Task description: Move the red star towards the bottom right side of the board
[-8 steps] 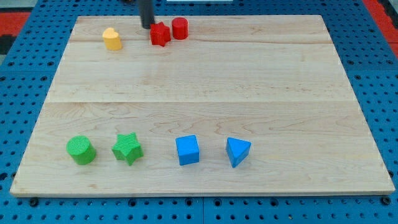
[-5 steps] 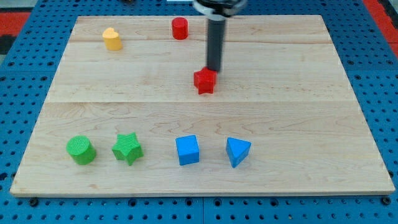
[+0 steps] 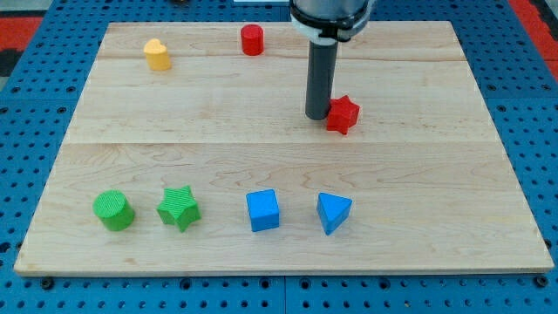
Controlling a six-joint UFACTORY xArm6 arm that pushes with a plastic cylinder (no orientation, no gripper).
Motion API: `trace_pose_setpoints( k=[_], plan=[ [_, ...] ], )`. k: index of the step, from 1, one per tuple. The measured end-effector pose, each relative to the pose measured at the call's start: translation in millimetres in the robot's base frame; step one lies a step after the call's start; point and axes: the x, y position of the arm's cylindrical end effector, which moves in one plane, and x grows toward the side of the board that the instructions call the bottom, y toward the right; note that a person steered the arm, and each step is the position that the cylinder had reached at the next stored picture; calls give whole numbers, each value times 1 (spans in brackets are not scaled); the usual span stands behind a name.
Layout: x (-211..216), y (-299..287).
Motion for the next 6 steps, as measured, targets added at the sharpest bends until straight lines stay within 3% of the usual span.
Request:
trace_pose_setpoints(
  k=[1,3,4,6],
  plan=[
    [-21,27],
    [30,84],
    [27,118],
    [63,121]
  ],
)
